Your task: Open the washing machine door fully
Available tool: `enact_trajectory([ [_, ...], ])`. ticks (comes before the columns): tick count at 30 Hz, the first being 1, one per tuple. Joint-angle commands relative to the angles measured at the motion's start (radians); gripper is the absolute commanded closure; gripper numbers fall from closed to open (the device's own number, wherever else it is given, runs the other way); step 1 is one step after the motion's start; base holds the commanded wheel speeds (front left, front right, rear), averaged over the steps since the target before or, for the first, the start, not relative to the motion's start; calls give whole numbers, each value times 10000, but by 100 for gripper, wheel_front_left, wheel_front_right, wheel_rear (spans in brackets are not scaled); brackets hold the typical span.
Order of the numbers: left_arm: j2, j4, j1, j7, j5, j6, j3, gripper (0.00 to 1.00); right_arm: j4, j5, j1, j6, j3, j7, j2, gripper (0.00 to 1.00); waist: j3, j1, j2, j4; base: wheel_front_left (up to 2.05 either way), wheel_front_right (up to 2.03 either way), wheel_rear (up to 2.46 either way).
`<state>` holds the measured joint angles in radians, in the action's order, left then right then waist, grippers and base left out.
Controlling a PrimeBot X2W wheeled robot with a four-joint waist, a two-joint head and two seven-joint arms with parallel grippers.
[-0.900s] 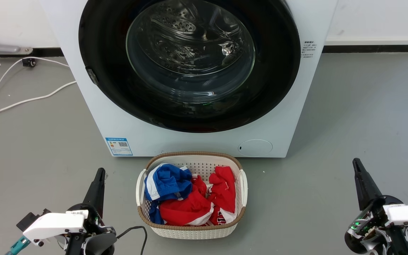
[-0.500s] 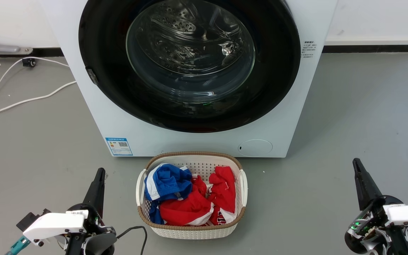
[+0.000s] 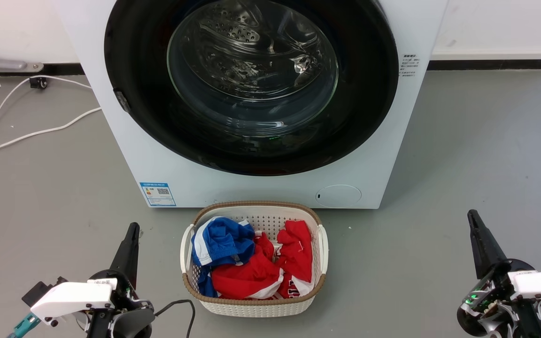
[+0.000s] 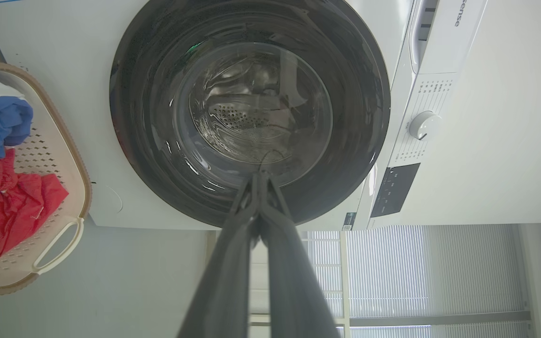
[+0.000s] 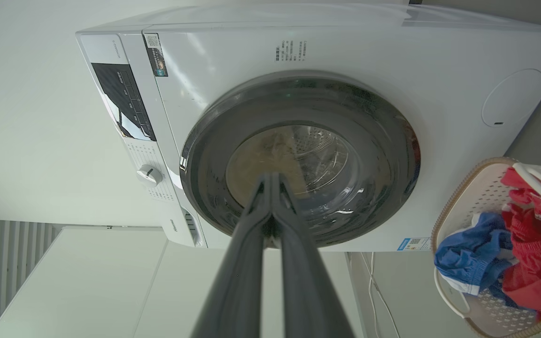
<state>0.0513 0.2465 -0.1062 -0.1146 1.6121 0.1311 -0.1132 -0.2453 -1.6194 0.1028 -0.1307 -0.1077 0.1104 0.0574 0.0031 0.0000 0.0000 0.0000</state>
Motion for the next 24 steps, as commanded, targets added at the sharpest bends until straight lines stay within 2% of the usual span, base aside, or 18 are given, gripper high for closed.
enact_trajectory([
  [1,-24,-5,-71,-24,17,21,-30,100,-12,38,122,0,-12,13,-41,100,0,0,0,0,0,0,0],
  [13,-24,-5,-70,-23,17,21,-30,100,-11,47,123,0,-24,27,-47,100,0,0,0,0,0,0,0],
  [14,0,-2,-1,3,0,0,0,0,-1,13,0,0,-10,-1,-10,0,0,0,0,0,0,0,0],
  [19,-24,136,284,210,-109,-4,88,0,-194,206,-316,1,12,-191,-32,0,4,0,0,0,0,0,0],
  [24,-22,-4,314,460,-675,-15,-5,0,68,1033,-406,1,-16,-441,-34,0,13,0,0,1,0,0,0],
])
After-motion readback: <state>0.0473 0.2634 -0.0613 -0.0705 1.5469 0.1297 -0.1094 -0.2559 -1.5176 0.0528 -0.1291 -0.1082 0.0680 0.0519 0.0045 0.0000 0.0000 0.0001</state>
